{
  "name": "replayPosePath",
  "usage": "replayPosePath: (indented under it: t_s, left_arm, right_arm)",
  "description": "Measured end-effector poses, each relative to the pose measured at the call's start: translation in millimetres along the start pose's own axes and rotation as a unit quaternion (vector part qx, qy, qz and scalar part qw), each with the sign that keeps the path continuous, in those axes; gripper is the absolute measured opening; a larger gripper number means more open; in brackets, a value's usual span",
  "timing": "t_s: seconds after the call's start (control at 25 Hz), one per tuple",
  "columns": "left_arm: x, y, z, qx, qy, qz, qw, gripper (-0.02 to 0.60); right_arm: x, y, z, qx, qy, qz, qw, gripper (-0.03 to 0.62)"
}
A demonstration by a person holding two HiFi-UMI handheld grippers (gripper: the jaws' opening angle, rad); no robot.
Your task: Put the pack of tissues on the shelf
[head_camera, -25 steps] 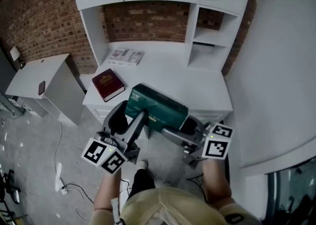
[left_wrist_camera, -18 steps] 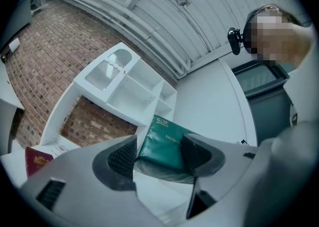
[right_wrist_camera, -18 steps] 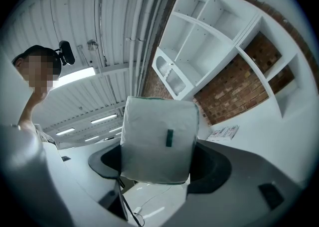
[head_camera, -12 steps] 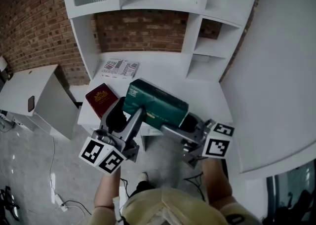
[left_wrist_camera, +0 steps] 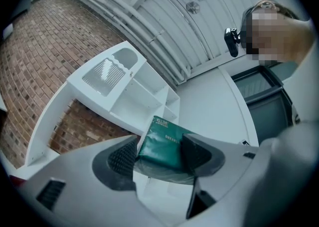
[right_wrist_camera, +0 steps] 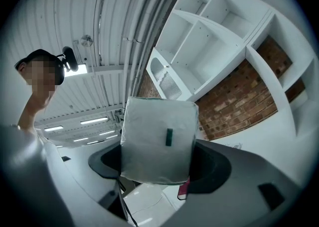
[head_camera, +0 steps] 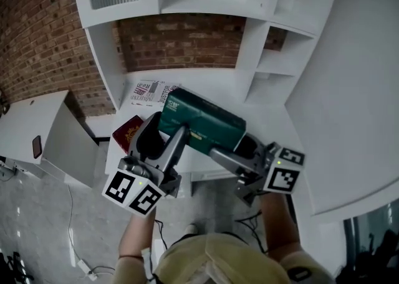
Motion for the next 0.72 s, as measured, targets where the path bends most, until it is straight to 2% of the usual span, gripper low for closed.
replayPosePath:
  t_s: [0.2, 0.4, 0.52, 0.72]
  left_arm:
    - [-26, 16, -15, 0.003, -0.016, 0.007, 0.9998, 0.278]
    - [-44, 31, -50, 0.004, -0.021, 0.010, 0.9997, 0.278]
    - [-55, 42, -76, 0.008, -0.011, -0.008, 0.9999, 0.278]
    - [-64, 52, -122, 0.011, 0.007, -0.058, 0.9983, 0.273]
  right_arm:
    - [12, 12, -25, -0.005, -0.015, 0.022, 1.000, 0.344]
    - [43, 40, -43, -0.011, -0.015, 0.069, 0.997, 0.344]
    - [69, 57, -56, -0.011, -0.008, 0.089, 0.996, 0.344]
    - [113, 86, -66, -0.009, -0.008, 0.137, 0.991, 0.344]
Point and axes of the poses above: the fingertips, and each gripper's own axes: z backward along the fingers, x to its right, y out of its top, the point moved 7 cm from there along z, backward along the fingers, and after that the axes turned 14 degrees about z, right-handed, at the moved point
